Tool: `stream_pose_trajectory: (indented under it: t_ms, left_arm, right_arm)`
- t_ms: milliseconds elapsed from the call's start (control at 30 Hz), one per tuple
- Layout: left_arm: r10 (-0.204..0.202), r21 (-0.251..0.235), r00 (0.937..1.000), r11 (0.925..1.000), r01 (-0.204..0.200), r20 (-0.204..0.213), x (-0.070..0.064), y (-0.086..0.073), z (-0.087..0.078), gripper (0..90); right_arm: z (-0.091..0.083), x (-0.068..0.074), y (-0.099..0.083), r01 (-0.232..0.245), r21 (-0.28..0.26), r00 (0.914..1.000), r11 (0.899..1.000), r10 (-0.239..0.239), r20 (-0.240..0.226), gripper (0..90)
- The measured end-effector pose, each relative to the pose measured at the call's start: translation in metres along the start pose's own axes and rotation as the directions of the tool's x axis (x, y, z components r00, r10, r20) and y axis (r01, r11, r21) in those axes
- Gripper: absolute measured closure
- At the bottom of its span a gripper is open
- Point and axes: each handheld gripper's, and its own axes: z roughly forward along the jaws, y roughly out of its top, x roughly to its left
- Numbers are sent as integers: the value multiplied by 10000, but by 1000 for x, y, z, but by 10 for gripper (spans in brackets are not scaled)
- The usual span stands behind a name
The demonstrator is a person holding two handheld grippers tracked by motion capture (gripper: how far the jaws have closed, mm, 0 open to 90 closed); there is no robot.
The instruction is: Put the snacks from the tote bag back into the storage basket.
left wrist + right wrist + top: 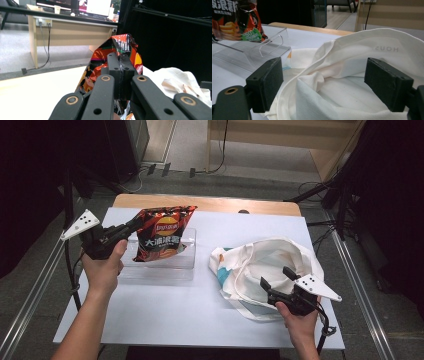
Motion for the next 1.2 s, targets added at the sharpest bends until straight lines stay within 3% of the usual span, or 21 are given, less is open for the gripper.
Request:
stream_pose_trajectory:
  t_ms: [233,300,367,400,433,567,667,767,800,833,967,1000,1200]
  left_arm:
    - [-420,763,9991,9962,423,-63,13,-16,8,878]
    - [-730,669,9972,9950,741,-183,16,-24,8,820]
    - [-654,775,9951,9945,712,-746,15,-29,6,716]
    - [-654,775,9951,9945,712,-746,15,-29,6,659]
    - [-877,969,9911,9905,974,-1002,15,-37,5,601]
    - [-1040,1602,9819,9786,1295,-1585,13,-57,5,455]
    - [-1126,1832,9767,9721,1463,-1826,10,-67,5,430]
    - [-1038,2102,9658,9652,1554,-2375,5,-82,4,480]
    - [-1038,2102,9658,9652,1554,-2375,5,-82,4,535]
    - [-978,2174,9600,9633,1575,-2625,4,-85,5,582]
    - [-968,2217,9522,9610,1652,-2898,8,-82,7,801]
    - [-987,2296,9523,9585,1690,-2888,9,-81,8,829]
    - [-905,2565,9468,9507,1745,-3087,14,-77,18,868]
  right_arm:
    - [1,0,-1,-19,49,10000,10000,19,9,163]
    - [1,0,-1,-7,93,10000,10000,7,21,164]
    - [2,0,-1,-2,102,10000,9999,2,18,164]
    - [2,0,-1,-2,102,10000,9999,2,18,164]
    - [2,0,-2,32,119,10000,9999,-33,40,164]
    - [3,0,-2,-16,154,10000,9999,16,19,164]
    - [3,0,-3,-4,177,10000,9998,3,48,164]
    - [4,1,-3,11,255,10000,9997,-13,53,164]
    - [4,1,-3,11,255,10000,9997,-13,53,164]
    - [5,1,-4,-19,285,10000,9996,17,73,165]
    - [7,2,-5,-14,421,10000,9991,10,98,169]
    - [8,2,-5,-14,455,9999,9990,9,112,170]
    - [9,0,-6,-69,522,9999,9986,62,132,173]
